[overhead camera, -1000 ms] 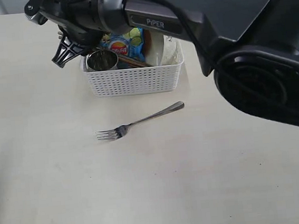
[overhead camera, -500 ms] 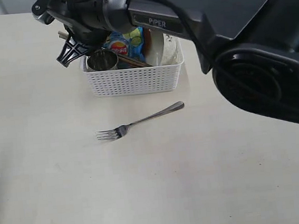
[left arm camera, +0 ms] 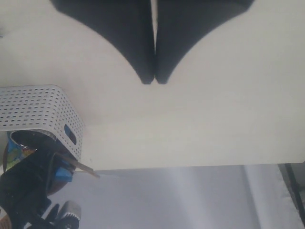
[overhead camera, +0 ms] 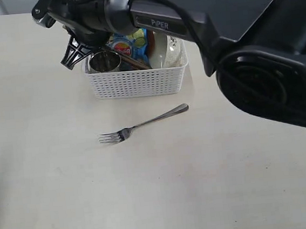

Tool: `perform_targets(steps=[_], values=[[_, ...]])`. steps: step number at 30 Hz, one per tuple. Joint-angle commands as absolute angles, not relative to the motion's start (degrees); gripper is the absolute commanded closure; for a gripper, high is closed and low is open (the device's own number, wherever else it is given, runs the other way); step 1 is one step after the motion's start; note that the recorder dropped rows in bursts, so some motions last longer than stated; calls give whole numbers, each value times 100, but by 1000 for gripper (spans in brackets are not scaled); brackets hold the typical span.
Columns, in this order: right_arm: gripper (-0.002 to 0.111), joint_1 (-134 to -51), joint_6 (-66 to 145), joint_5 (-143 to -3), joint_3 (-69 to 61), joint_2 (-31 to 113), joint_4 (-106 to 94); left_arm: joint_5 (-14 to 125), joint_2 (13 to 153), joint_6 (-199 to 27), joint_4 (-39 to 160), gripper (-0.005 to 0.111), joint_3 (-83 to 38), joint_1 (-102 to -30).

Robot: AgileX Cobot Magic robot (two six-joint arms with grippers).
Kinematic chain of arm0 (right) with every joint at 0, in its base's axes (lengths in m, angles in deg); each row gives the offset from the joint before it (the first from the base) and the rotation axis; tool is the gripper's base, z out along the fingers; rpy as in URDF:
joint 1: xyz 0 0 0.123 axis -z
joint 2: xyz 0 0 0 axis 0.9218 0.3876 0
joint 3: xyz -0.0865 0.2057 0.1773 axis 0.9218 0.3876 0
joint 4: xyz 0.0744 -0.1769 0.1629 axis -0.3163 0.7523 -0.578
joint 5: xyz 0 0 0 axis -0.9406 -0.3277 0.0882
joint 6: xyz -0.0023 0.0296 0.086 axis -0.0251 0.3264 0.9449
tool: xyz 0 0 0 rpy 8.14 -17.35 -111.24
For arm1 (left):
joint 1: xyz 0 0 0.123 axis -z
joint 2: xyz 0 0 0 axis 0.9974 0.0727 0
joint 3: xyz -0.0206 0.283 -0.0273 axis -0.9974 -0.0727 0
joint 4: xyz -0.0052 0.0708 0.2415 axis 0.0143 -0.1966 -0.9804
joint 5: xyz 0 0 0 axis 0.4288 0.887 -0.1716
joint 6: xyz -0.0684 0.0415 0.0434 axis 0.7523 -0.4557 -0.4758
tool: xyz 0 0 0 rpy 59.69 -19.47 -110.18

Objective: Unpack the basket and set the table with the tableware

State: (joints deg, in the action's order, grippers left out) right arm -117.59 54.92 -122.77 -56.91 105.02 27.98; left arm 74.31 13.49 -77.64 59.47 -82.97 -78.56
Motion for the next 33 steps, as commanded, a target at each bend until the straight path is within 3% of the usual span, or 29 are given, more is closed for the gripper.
perform_targets(steps=[1, 33], values=[[109, -11757, 5451, -12568, -5689, 10490, 2683, 7399, 1328, -7756, 5934, 107, -8309, -7817], [109, -11757, 5151, -13037, -5689, 9253, 2683, 7399, 1328, -7767, 5934, 107, -8309, -7817]])
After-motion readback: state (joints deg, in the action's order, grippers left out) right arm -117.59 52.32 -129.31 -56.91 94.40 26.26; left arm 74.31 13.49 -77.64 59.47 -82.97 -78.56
